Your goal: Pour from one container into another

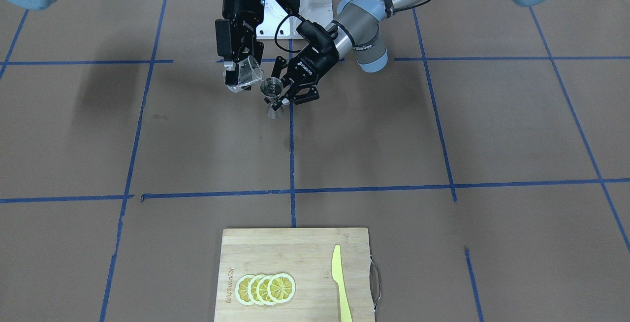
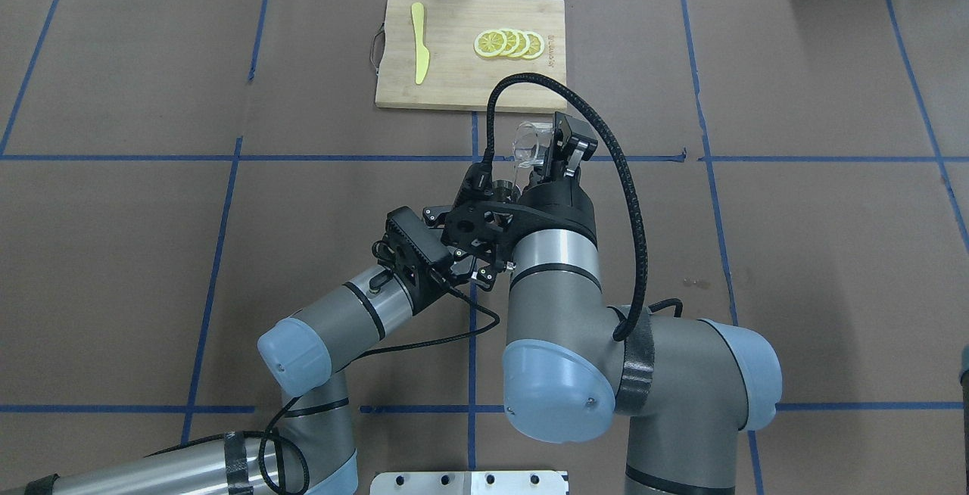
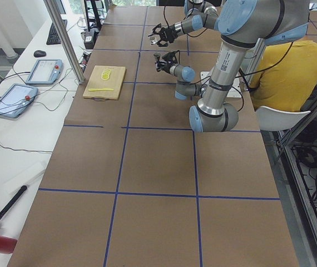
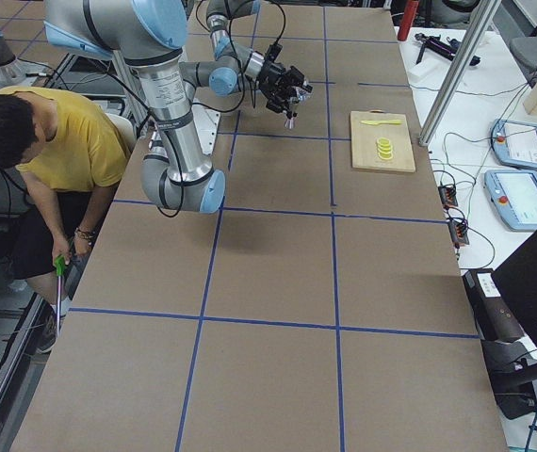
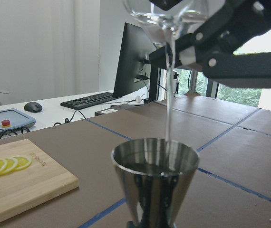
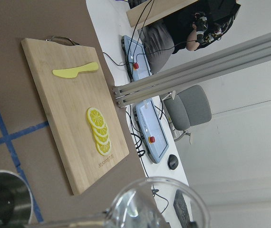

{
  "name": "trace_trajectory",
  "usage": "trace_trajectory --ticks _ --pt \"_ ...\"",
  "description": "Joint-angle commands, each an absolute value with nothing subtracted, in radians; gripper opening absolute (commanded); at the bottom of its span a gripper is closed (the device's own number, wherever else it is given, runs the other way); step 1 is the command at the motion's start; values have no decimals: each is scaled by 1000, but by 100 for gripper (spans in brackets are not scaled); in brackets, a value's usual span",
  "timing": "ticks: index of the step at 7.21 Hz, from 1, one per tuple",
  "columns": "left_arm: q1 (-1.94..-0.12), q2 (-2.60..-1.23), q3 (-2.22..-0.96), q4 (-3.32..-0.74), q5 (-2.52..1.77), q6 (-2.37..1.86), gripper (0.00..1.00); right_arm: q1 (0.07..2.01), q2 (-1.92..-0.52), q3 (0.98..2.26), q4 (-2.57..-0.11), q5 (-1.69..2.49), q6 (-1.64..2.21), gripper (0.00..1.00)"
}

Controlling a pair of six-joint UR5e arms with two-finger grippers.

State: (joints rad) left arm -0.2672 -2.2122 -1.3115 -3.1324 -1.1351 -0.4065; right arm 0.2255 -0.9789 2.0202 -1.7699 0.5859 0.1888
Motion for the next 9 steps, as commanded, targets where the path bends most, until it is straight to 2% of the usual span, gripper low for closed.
trace_trajectory --ticks 1,7,9 --pt "-267 -2212 -1312 -3132 -1135 -407 0 222 -977 2019 -1760 586 208 10" --pt "-270 -2210 -1315 -3134 -1121 -407 0 227 -989 2020 -1557 621 508 5" --pt "-279 -2197 -1344 -3139 -1089 -405 0 236 -1012 2042 -1554 635 733 3"
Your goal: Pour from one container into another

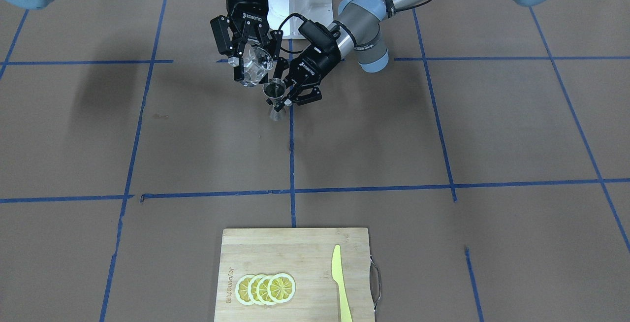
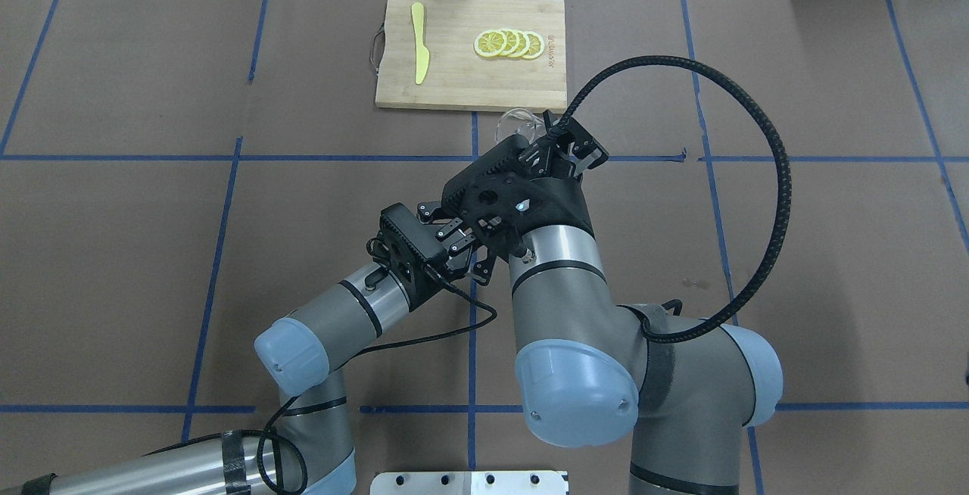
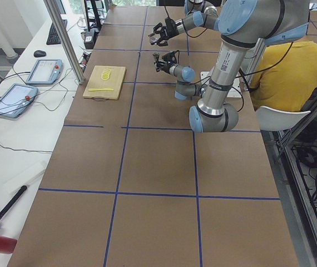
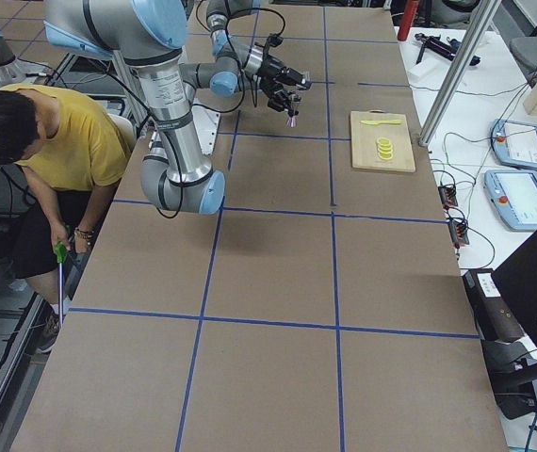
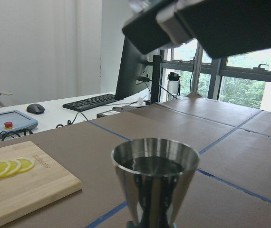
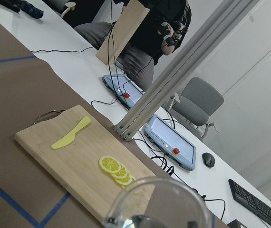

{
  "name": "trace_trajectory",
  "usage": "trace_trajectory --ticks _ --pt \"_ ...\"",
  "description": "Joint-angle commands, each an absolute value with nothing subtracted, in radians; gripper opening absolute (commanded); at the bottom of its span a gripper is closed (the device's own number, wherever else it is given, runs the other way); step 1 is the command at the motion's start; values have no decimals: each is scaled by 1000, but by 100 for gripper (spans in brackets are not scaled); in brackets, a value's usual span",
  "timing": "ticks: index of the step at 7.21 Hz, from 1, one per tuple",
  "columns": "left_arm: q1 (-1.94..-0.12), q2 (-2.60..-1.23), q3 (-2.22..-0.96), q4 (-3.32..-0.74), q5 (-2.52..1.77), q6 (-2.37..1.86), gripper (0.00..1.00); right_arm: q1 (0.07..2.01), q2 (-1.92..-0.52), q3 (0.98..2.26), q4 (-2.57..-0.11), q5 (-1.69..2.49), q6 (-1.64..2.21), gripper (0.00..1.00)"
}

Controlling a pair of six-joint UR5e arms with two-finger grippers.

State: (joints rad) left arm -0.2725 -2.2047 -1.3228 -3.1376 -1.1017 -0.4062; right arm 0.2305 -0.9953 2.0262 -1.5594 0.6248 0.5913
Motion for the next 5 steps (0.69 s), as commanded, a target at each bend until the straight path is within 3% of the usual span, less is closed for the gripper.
trace_trajectory --ticks 1,5 --pt "-287 -2175 -1365 -3145 -1069 -405 0 242 -1034 2081 -1552 664 837 1" --pt "-311 -1952 -1619 -3145 -973 -410 0 327 -1159 2128 -1548 795 1079 0"
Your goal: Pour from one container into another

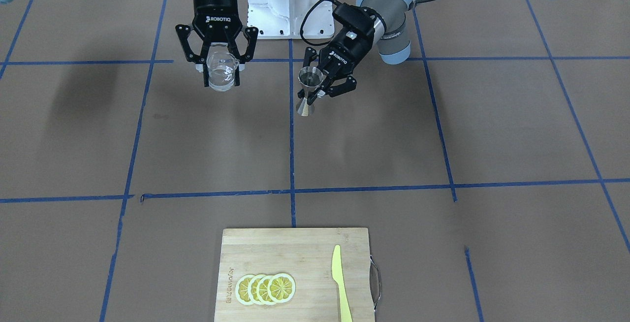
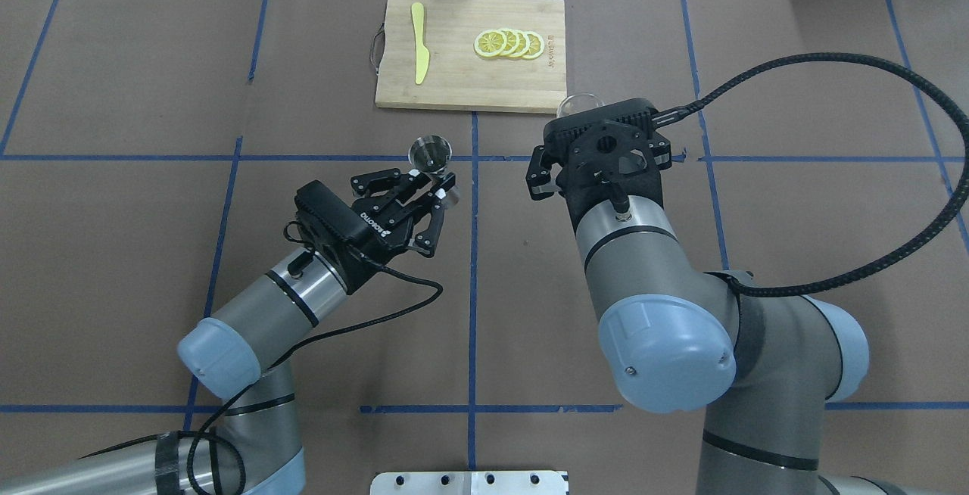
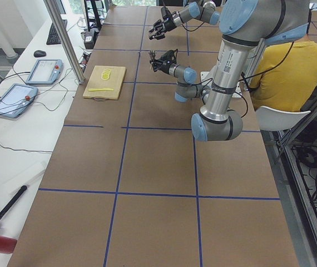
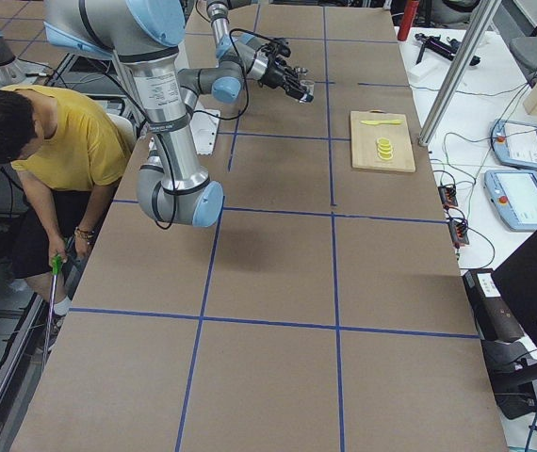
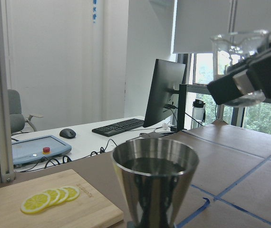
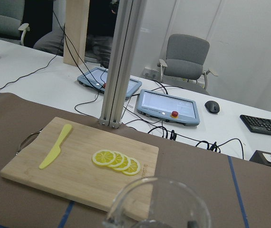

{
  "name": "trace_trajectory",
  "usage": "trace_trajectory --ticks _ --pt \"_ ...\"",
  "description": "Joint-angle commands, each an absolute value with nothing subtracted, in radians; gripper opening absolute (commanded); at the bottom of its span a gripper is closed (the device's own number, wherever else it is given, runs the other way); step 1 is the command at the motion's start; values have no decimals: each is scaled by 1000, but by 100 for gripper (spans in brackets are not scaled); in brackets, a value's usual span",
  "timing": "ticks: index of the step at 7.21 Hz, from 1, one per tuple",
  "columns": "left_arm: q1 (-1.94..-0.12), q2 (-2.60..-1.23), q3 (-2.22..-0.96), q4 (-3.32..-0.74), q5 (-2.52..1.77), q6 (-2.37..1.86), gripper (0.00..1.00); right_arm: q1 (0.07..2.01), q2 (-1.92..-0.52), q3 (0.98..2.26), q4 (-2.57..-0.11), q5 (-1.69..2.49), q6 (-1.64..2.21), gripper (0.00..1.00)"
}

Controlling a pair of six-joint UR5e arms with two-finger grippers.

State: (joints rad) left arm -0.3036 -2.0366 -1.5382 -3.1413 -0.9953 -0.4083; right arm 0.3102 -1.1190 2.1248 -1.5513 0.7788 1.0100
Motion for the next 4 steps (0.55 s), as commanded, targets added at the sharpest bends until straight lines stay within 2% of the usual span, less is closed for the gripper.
trace_trajectory --ticks 1,4 --pt "-311 -1869 -1668 -3148 -932 -417 0 330 -1213 2144 -1481 795 1101 0" --pt "-314 -1653 -1686 -3305 -838 -422 0 330 -1470 2154 -1145 841 1101 0"
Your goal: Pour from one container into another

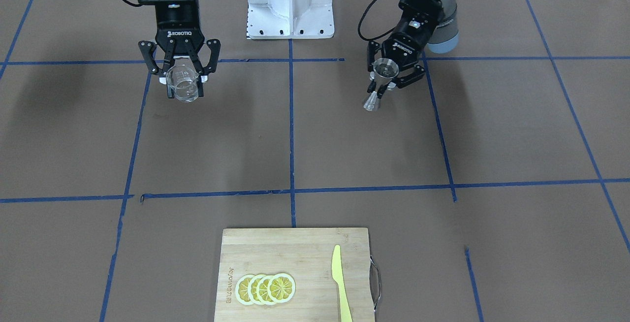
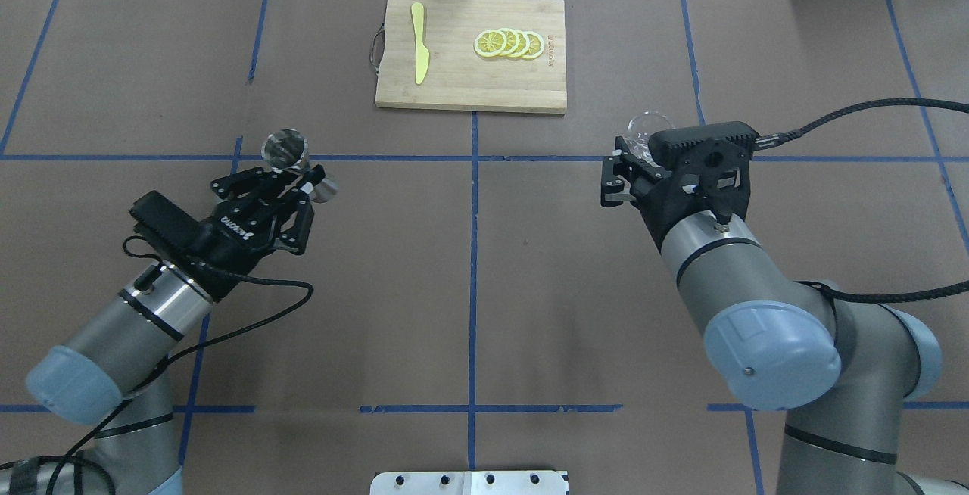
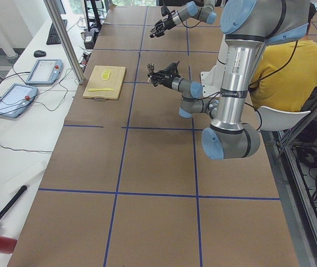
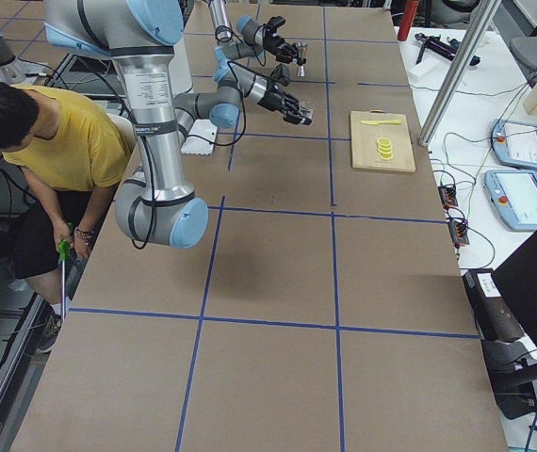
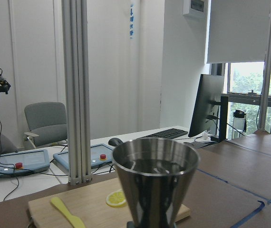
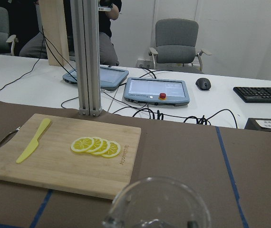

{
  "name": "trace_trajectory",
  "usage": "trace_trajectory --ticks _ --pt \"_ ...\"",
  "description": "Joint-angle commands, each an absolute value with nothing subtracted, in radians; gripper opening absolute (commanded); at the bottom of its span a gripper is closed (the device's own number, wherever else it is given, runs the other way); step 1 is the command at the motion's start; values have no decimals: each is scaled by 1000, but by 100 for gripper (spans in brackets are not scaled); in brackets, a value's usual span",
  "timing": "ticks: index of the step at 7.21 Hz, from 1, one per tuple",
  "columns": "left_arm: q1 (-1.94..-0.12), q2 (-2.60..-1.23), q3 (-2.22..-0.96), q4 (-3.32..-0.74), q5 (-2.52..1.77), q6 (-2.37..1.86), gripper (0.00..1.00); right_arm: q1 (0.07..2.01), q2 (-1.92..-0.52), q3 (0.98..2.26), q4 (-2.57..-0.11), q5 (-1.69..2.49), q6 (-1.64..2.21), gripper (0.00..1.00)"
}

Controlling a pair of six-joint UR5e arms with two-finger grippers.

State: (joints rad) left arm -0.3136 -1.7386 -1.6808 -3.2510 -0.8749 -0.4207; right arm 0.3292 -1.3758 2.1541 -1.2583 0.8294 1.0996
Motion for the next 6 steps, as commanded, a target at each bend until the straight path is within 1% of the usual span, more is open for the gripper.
trace_trajectory --ticks 1,3,4,6 --pt "-313 -1585 -1674 -3388 -794 -423 0 330 -1530 2146 -1068 839 1101 0" --pt "-313 -1478 -1629 -3491 -709 -502 0 330 -1572 2135 -1046 838 1101 0" --pt "-310 -1474 -1549 -3511 -653 -626 0 330 -1577 2128 -1046 836 1103 0" --pt "-310 -1471 -1462 -3517 -565 -655 0 331 -1577 2119 -1046 836 1101 0"
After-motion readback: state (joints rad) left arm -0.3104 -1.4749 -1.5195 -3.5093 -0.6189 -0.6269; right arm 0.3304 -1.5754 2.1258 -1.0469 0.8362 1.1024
